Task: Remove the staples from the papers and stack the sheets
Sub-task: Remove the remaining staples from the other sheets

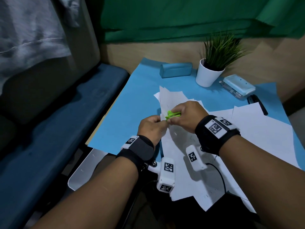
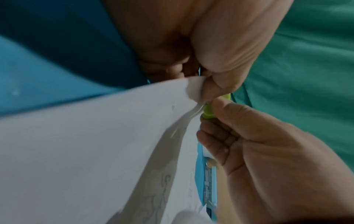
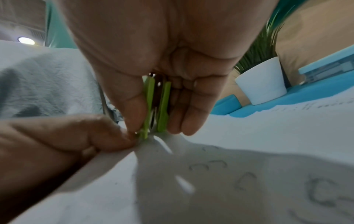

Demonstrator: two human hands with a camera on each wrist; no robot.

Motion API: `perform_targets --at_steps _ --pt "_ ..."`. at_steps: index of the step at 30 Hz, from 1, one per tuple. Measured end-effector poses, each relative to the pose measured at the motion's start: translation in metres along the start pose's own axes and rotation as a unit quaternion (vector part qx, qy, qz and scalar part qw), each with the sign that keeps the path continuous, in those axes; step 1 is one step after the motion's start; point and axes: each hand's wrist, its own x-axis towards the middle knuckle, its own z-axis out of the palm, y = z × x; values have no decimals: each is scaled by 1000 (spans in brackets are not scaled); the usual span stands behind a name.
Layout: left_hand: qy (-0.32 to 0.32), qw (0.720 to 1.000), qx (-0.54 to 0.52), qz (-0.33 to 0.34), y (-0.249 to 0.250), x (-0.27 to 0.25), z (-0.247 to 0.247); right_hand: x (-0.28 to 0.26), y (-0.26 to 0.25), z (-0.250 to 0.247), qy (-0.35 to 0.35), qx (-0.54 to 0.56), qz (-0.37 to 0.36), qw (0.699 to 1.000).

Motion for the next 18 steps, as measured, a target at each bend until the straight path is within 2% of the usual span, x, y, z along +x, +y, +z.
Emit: perform_targets --at_steps 3,5,8,12,16,17,18 --pt "19 1000 -13 -19 2 6 2 4 1 2 0 22 20 1000" --pt "36 997 -48 -47 2 7 4 5 4 7 -3 143 70 987" --pt "55 992 -87 -80 -1 7 7 -2 8 15 -8 346 134 929" --pt "59 990 -82 -95 -3 6 10 -14 8 26 10 552 204 809" --pt "86 989 -51 -107 -1 8 3 -18 16 23 32 630 237 739" --pt "85 988 -57 -113 0 7 1 -17 17 21 37 642 241 726" --pt "79 987 -69 -119 -2 7 0 -17 19 19 46 638 240 730"
